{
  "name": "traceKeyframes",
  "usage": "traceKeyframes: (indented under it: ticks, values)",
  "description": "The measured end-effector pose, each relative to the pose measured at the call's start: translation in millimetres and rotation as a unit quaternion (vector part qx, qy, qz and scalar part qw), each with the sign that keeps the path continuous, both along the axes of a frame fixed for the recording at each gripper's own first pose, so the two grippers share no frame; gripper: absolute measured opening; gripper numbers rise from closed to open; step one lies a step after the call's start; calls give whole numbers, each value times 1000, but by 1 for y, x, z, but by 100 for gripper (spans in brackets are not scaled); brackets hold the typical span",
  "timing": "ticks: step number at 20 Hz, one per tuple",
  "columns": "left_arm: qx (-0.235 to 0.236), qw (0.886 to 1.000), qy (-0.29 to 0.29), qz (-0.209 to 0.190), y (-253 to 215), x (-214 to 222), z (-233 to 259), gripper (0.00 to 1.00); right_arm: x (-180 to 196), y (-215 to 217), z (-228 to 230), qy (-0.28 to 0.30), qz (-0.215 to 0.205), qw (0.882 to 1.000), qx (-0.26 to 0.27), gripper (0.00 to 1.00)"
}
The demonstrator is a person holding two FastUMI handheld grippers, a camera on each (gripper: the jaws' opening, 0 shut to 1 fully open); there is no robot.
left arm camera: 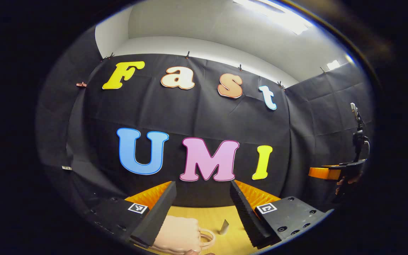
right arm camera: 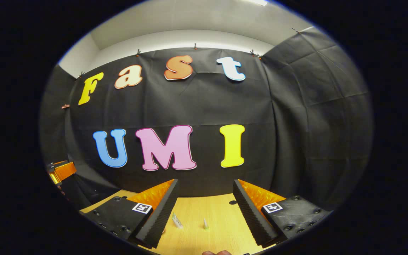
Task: First open the suitcase, pack the skin care products into it, and then close the suitcase.
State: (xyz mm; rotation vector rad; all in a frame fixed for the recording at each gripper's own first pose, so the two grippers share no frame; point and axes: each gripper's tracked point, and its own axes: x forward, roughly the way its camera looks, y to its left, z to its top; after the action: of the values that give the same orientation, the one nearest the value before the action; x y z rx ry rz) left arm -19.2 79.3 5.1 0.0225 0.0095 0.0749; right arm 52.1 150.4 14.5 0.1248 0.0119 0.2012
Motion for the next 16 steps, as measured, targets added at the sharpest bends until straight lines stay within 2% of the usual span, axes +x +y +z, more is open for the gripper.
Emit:
traceKeyframes:
  ticks: [4,7,8,10,13,16]
  values:
    - [-12,1000,13,0,-17,12,-14,96,15,14,13,-18,28,999,-17,97]
    - [-5,999,41,-24,-44,30,-37,95,28,12,14,-26,47,998,-19,97]
    - [-5,998,49,-33,-53,36,-47,95,34,8,8,-24,52,998,-23,100]
    - [-18,996,79,-48,-68,48,-77,95,42,-1,-3,-21,59,997,-35,97]
    - [-30,987,152,-45,-77,72,-137,95,51,-17,-25,-16,73,996,-52,97]
    - [-64,963,259,-42,-81,94,-216,96,62,-40,-45,-16,76,994,-76,97]
